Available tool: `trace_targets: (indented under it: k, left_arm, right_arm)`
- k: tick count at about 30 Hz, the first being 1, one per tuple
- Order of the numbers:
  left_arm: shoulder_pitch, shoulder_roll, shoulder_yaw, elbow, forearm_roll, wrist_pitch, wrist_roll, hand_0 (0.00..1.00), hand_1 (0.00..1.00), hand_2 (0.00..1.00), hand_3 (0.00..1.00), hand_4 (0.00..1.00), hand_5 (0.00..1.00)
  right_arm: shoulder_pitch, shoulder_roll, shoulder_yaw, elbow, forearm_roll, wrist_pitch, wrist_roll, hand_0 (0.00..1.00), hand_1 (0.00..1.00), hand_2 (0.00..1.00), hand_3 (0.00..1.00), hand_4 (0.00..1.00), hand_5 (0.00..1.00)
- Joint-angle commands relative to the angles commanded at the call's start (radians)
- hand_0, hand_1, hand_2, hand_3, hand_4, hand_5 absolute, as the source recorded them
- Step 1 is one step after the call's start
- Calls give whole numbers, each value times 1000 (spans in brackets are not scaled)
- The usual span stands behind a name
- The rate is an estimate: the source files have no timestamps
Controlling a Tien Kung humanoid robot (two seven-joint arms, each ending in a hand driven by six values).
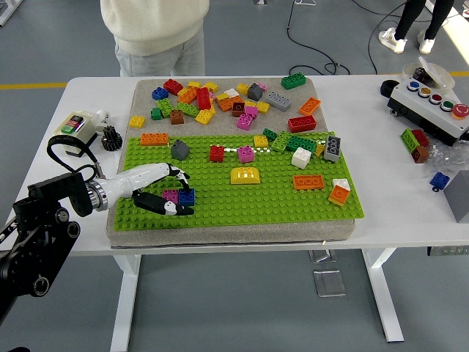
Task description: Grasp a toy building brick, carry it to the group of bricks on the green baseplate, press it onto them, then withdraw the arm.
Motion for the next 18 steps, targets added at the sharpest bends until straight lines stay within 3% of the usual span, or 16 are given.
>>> trace_targets:
  k: [18]
  left_arm:
    - [0, -11, 12, 42, 0, 35, -8, 998, 913, 879, 598, 998, 680]
  right_arm:
    - [1, 0, 6, 0, 1, 2, -2, 729, 655, 703, 568, 909, 502]
